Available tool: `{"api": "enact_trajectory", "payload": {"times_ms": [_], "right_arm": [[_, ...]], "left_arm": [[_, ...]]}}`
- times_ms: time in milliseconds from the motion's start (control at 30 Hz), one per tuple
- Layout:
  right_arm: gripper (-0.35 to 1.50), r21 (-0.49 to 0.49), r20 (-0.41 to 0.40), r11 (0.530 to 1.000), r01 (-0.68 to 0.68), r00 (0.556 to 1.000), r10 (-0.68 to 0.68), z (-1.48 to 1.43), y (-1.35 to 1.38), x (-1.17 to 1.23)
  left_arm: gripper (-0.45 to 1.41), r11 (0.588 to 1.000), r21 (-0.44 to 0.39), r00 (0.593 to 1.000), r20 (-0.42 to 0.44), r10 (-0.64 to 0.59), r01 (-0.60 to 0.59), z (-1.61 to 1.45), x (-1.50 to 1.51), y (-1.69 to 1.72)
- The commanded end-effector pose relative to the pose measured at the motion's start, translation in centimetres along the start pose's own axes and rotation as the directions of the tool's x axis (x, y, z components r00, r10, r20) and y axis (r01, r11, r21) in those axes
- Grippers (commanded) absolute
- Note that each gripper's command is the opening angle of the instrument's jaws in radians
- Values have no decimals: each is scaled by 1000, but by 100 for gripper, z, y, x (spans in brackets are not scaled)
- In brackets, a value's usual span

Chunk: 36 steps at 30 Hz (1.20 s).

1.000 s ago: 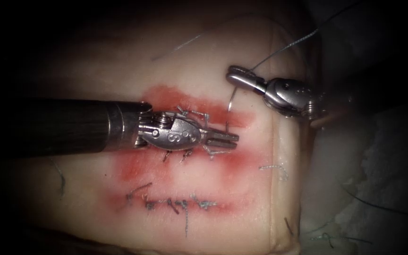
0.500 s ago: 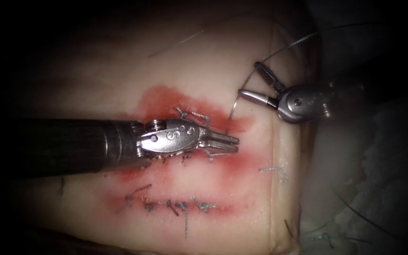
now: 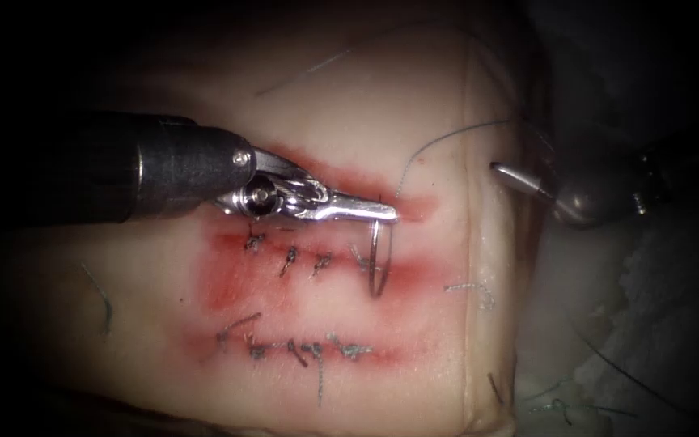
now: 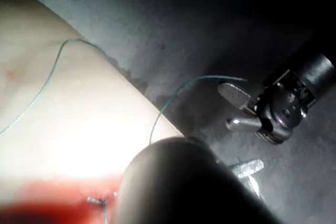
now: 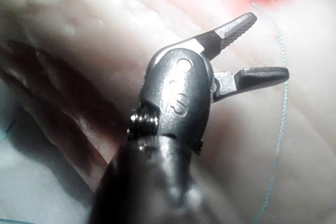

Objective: Wound Closure

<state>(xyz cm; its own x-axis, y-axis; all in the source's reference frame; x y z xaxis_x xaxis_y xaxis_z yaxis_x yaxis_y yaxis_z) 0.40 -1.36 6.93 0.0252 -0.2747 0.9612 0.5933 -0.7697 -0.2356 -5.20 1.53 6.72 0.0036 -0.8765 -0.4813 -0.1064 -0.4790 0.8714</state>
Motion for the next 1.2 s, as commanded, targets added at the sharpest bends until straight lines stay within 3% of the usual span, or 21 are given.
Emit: {"api": "enact_trajectory", "payload": {"times_ms": [33,167,200,333,367,433,467,533,567,633,667,700,767,800,833,867,900,967,1000,1100,1200], "right_arm": [[115,-5,1,1000,-4,1000,4,4,10,1],[115,-20,-4,999,-29,1000,29,8,17,-21],[113,-17,-8,999,-42,999,42,9,19,-31],[111,-12,7,998,-59,998,59,12,20,-45],[111,-9,20,998,-64,998,64,14,20,-50],[110,-6,27,997,-72,997,72,16,20,-53],[110,-4,30,997,-79,996,79,18,20,-54],[111,-1,30,993,-116,993,116,21,20,-56],[108,-1,30,985,-170,985,170,23,21,-59],[100,-1,2,971,-241,971,241,25,23,-60],[90,-1,-35,951,-309,951,309,28,25,-62],[96,1,-49,935,-355,934,355,31,28,-66],[111,2,-51,929,-370,928,370,32,31,-71],[113,3,-62,906,-424,904,423,34,37,-74],[113,2,-64,893,-451,891,450,34,39,-74],[113,3,-63,856,-518,854,517,36,45,-77],[106,0,-54,827,-562,826,561,37,47,-79],[74,46,20,721,-691,723,691,43,55,-88],[43,100,113,597,-796,605,788,50,63,-96],[38,49,89,463,-885,465,881,51,80,-103],[34,17,16,454,-891,454,891,49,93,-113]], "left_arm": [[-45,1000,0,1000,1,10,-10,6,-6,0],[-45,998,18,998,19,-59,59,-27,-18,-56],[-45,1000,26,1000,29,7,-8,-41,-22,-82],[-45,977,30,975,66,211,-213,-59,-37,-130],[-45,924,27,923,75,378,-381,-63,-46,-152],[-45,858,19,856,87,510,-513,-65,-50,-166],[-45,780,4,776,98,623,-626,-65,-51,-172],[-45,679,-17,673,108,731,-734,-63,-50,-179],[-45,547,-29,542,105,834,-836,-59,-46,-186],[-45,401,-17,398,95,913,-916,-53,-43,-194],[-45,250,-19,247,92,965,-968,-49,-39,-201],[-45,146,-28,143,92,985,-989,-45,-36,-210],[-45,26,-37,23,83,996,-999,-42,-33,-215],[-45,-79,-43,-82,79,993,-996,-40,-30,-217],[-45,-139,-41,-141,78,987,-990,-39,-29,-217],[-45,-260,-38,-262,62,963,-965,-36,-23,-214],[-45,-294,-28,-295,45,954,-955,-34,-20,-211],[-45,-356,27,-355,30,934,-934,-27,-9,-198],[-45,-435,65,-434,29,901,-898,-15,5,-176],[-45,-502,140,-507,0,862,-853,2,28,-133],[-45,-536,284,-578,-83,812,-795,22,57,-59]]}}
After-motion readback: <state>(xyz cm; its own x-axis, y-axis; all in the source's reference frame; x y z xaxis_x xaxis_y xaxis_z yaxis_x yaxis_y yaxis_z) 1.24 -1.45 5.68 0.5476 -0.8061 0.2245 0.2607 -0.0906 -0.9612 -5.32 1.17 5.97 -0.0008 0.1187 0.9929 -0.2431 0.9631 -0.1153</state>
